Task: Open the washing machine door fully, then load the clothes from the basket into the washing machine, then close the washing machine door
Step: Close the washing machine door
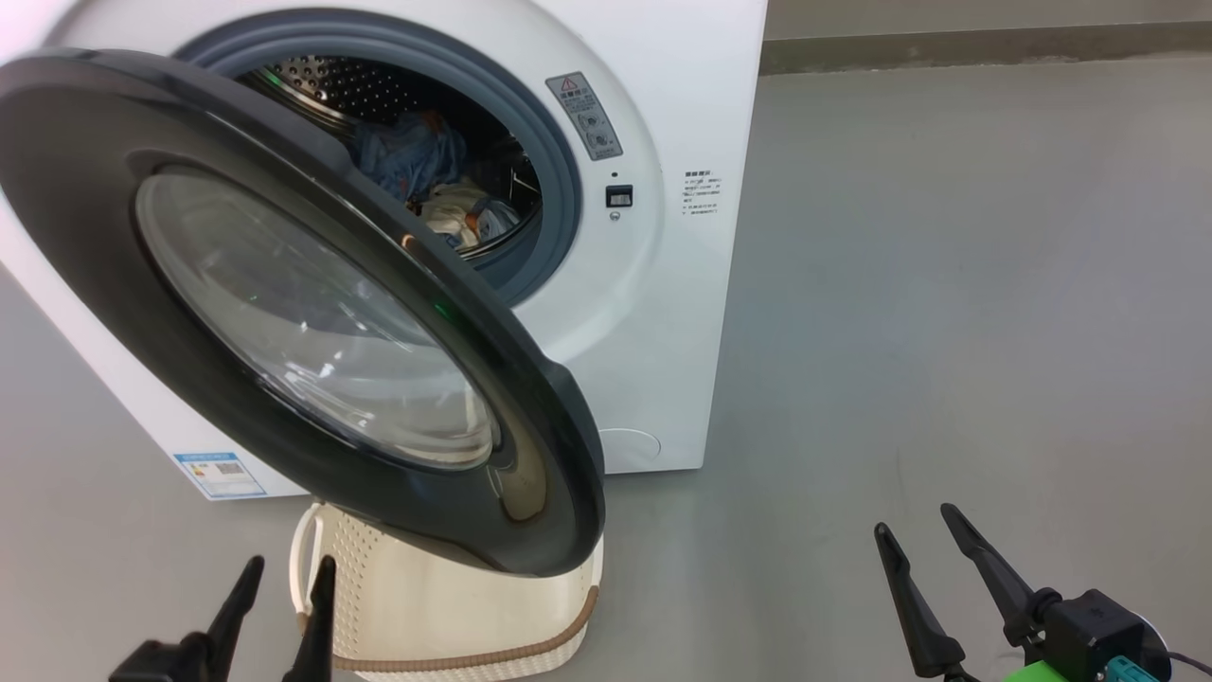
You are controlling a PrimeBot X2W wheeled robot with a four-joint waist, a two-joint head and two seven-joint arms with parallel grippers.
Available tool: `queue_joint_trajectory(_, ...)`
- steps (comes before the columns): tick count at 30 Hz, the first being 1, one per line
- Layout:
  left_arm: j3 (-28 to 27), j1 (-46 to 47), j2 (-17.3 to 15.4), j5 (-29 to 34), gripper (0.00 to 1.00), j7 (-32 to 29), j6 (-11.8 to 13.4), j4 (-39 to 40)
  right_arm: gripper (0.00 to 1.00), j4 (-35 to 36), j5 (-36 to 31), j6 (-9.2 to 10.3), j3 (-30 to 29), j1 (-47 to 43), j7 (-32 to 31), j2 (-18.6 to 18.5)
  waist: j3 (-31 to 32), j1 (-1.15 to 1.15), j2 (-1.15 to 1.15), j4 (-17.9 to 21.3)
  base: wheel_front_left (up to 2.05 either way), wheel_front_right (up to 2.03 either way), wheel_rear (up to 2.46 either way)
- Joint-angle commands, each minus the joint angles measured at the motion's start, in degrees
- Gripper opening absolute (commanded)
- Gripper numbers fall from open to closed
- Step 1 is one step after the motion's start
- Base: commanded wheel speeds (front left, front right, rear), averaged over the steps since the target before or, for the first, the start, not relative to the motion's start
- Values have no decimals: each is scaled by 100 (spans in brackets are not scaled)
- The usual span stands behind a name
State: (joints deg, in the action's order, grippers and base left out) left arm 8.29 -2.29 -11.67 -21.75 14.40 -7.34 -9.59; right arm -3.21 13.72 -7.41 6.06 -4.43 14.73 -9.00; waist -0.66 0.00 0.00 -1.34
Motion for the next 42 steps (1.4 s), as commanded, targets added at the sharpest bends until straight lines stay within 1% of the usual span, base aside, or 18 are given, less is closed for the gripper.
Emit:
queue_joint_trajectory(1,-303,51,-23,104,100,59,-14,198,100,137,-22,-8,83,84,27,-50,1,0,0,10,0,0,0)
queue_joint_trajectory(4,-417,-134,93,290,100,59,-14,274,100,116,-29,-8,74,83,27,-44,4,0,0,36,0,0,0)
queue_joint_trajectory(11,-537,-367,283,401,100,60,-14,304,100,-1,-199,-8,-143,30,27,34,14,0,0,27,0,0,0)
queue_joint_trajectory(20,-570,-366,299,429,100,60,-14,343,100,-69,-253,-8,-201,13,27,81,14,0,0,-14,0,0,0)
queue_joint_trajectory(21,-576,-364,298,432,100,60,-14,349,87,-94,-258,-8,-216,12,27,87,14,0,0,-16,0,0,0)
queue_joint_trajectory(22,-582,-361,298,438,100,60,-14,357,46,-141,-261,-8,-232,6,27,95,14,0,0,-19,0,0,0)
queue_joint_trajectory(23,-587,-360,299,444,100,60,-14,366,11,-190,-268,-8,-236,3,27,99,15,0,0,-22,0,0,0)
queue_joint_trajectory(24,-591,-361,301,450,100,60,-14,374,0,-237,-264,-8,-236,0,27,103,16,0,0,-24,0,0,0)
queue_joint_trajectory(35,-603,-374,311,483,100,60,-14,395,0,-280,-282,-8,-283,86,27,103,29,0,0,-55,0,0,0)
queue_joint_trajectory(39,-607,-389,326,484,100,60,-14,410,0,-48,-275,-8,-283,187,27,101,53,0,0,-78,0,0,0)
queue_joint_trajectory(42,-616,-422,335,479,100,60,-14,412,0,297,-245,-8,-246,328,27,125,75,0,0,-100,0,0,0)
